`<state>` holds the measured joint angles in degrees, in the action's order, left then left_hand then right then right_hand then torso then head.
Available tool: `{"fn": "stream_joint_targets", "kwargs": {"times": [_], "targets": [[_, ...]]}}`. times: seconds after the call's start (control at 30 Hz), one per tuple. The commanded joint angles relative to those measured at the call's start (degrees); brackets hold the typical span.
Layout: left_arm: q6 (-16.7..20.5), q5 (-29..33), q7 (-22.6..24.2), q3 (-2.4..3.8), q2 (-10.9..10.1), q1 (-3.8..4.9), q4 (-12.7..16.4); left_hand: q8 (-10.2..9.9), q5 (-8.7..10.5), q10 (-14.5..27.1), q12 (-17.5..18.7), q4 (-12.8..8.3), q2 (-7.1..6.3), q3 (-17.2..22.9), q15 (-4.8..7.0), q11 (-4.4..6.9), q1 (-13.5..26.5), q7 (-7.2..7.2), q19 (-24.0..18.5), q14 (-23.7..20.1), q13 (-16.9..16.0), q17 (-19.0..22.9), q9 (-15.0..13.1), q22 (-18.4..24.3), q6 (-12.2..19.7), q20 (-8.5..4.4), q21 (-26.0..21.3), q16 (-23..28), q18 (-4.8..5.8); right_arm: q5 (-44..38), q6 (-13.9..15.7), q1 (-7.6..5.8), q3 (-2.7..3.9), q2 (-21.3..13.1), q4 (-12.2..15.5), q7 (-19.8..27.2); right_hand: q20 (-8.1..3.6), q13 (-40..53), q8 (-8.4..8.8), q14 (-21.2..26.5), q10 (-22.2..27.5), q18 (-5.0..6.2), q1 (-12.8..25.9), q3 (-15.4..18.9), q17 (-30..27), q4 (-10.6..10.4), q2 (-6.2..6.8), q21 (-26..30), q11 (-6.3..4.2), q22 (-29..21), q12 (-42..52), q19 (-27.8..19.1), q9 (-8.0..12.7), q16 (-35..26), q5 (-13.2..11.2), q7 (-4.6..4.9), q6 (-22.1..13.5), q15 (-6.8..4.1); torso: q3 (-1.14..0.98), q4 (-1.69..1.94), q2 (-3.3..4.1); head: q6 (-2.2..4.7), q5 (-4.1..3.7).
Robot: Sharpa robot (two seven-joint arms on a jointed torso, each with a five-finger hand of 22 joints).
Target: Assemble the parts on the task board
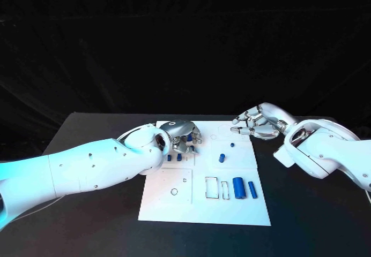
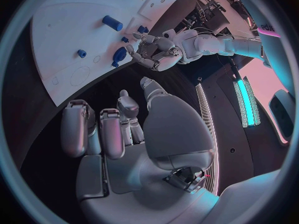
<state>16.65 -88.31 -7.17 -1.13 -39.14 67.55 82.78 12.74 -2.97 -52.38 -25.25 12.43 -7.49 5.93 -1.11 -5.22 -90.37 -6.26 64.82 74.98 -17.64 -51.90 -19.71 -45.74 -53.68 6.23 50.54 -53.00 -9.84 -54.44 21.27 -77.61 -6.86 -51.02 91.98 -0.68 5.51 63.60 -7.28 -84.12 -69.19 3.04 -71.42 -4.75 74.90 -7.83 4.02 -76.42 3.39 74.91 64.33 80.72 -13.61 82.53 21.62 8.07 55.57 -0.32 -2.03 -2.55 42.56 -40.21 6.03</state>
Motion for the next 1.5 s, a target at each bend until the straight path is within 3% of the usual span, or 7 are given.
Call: {"fn": "stream_joint_targets", "kwargs": {"times": [0.03, 0.5, 0.77, 1.5], "targets": [[-0.3, -4.3, 1.0, 0.09, 0.4, -0.16, -0.5, -0.6, -0.01, 0.8, 1.0, -0.1, -0.25, 0.7, -0.03, -0.37, -0.4, -0.02, 0.2, 0.2, 0.9, 0.5, 0.5, -0.2, -0.7, 0.09, 0.2, 0.0, 0.47, -0.1, 0.2, 0.04, 0.00, 0.0, 0.1, 0.7, -0.02, 0.0, -0.29, -2.6, 0.3, 0.62, -0.1, 0.3, 1.6, 0.1, -0.44, 0.3, -0.02, 4.8, -0.2, -0.2, -0.1, -0.3, 0.3, 0.09, -0.2, -0.46, 0.03, 0.02, 0.01, -0.03, -0.06], [-1.3, -5.2, 0.0, 0.24, 1.2, -0.34, -1.7, -2.2, -0.02, 0.5, 2.5, -0.3, -0.13, 2.0, -0.22, -0.62, -0.5, -0.08, 2.1, 1.2, 3.2, -0.9, 1.8, -4.1, -2.3, 0.29, 3.8, -2.8, 1.11, -0.1, 0.1, 0.05, 0.00, -0.1, 0.1, 0.7, -0.02, 0.0, -0.30, -2.6, 0.2, 0.59, -0.2, 0.4, 1.7, 0.1, -0.47, 0.2, -0.02, 4.9, -0.1, -0.1, -0.1, -0.3, 0.4, 0.08, -0.3, -0.47, -0.03, 0.13, -0.06, -0.23, -0.20], [-3.0, -5.5, -1.1, 0.29, 1.8, -0.33, -2.6, -3.6, 0.06, -2.4, 3.7, -0.3, 0.21, 4.0, 0.18, -0.11, -0.9, -0.42, 5.7, 3.6, 5.1, -5.0, 2.9, -10.9, -4.3, -0.01, 10.3, -8.5, 2.30, -0.1, 0.0, 0.07, 0.00, 0.0, 0.1, 0.7, -0.02, 0.0, -0.30, -2.6, 0.2, 0.59, -0.2, 0.4, 1.7, 0.1, -0.47, 0.2, -0.02, 4.9, -0.1, -0.1, -0.1, -0.3, 0.4, 0.08, -0.3, -0.47, -0.04, 0.01, -0.09, -0.25, -0.06], [-4.5, -6.3, -2.5, 0.31, 2.4, -0.33, -4.1, -5.3, -0.02, -4.0, 5.9, -0.3, -0.35, 6.0, 0.29, 0.00, -0.9, -0.76, 6.5, 4.1, 7.2, -5.9, 4.0, -13.9, -5.7, -0.14, 13.2, -10.9, 2.77, -0.1, -0.2, 0.10, 0.00, 0.0, 0.1, 0.6, -0.03, 0.2, -0.37, -2.6, 0.0, 0.57, -0.2, 0.4, 1.8, 0.0, -0.52, 0.1, -0.04, 4.9, 0.0, -0.1, -0.1, -0.3, 0.6, 0.06, -0.2, -0.48, -0.03, 0.04, -0.06, -0.25, -0.11]]}}
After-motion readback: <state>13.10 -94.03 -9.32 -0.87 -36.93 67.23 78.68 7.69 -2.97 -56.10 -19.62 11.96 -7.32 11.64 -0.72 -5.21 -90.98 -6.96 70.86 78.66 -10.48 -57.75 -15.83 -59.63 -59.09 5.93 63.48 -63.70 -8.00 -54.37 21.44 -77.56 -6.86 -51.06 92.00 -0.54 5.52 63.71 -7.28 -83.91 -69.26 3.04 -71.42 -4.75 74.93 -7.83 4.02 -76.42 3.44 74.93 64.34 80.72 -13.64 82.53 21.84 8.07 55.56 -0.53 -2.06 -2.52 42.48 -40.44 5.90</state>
